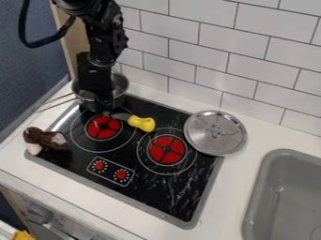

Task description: Move the silver pot on top of the left stove

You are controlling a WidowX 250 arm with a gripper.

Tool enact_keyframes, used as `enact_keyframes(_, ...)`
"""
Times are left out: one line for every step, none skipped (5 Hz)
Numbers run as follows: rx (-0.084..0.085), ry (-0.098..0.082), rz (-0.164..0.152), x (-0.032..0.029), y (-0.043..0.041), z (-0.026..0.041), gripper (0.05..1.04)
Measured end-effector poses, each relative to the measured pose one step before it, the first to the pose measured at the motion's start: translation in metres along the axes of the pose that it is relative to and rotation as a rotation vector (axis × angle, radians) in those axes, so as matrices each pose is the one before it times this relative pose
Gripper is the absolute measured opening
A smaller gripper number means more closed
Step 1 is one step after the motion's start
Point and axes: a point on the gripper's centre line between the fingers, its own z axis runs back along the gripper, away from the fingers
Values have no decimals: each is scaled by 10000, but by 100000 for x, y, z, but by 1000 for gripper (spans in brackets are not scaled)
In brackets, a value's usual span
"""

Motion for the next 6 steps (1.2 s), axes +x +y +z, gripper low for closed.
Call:
enact_keyframes(376, -281, 324, 47, -143, -364, 300)
enact_keyframes(-6, 16, 91, -31, -36, 27, 596)
enact_keyframes(-8, 116, -262, -150, 123, -132, 902)
enact_keyframes(-43, 199, -52, 88, 235, -336, 1017)
enact_keyframes(-165, 374, 228, 290, -513, 662, 1009)
enact_keyframes(370, 361, 463, 361, -427, 295, 1005)
